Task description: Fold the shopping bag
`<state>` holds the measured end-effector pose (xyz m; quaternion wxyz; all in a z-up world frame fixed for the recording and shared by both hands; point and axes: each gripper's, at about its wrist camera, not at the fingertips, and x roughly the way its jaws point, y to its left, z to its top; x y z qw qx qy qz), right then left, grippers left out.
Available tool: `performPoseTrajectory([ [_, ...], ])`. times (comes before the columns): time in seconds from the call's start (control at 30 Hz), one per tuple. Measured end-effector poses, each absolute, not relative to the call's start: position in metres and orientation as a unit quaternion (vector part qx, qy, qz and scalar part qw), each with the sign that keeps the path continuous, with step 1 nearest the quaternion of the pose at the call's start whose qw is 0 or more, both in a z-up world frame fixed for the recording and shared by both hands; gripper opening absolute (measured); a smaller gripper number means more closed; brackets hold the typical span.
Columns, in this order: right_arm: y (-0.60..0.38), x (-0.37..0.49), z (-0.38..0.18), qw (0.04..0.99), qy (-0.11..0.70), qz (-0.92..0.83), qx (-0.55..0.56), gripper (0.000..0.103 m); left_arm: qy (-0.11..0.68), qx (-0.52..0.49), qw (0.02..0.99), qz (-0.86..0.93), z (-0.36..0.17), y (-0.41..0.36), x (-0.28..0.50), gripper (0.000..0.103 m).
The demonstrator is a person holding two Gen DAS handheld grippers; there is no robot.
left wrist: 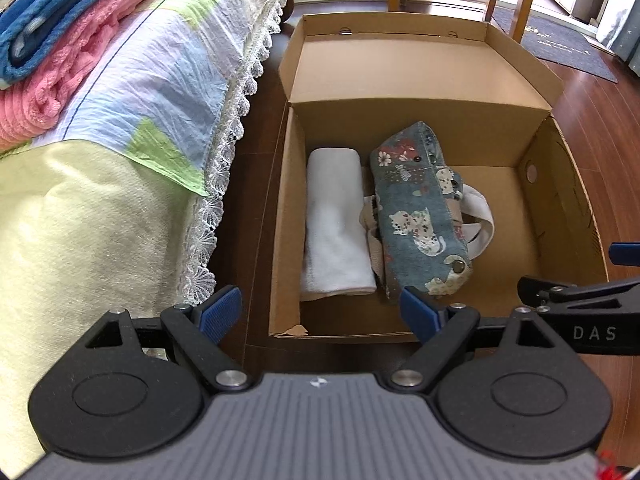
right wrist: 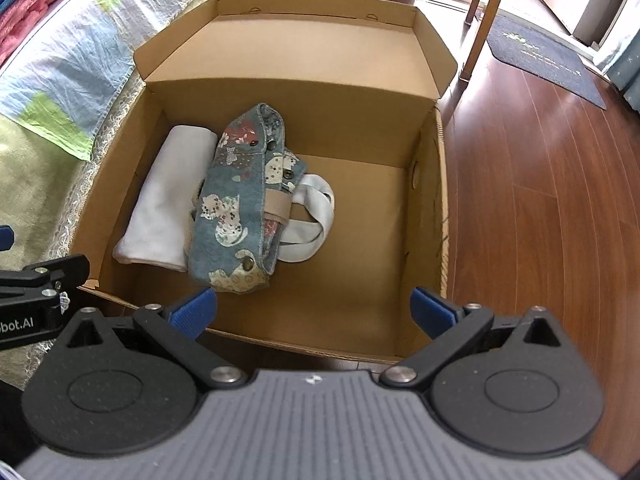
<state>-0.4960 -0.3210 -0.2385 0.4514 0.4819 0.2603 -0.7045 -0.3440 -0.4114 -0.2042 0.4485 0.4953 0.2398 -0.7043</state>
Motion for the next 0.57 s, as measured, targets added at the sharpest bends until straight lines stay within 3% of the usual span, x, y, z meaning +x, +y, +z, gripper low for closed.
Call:
performPoseTrajectory([
  [0.57, -0.3274, -0.4928, -0.2381, 0.455, 0.265, -0.700, 0.482, 0.102, 0.239, 0.491, 0.454, -0.704, -0.2035, -0.4187, -0.3395, 0.088],
])
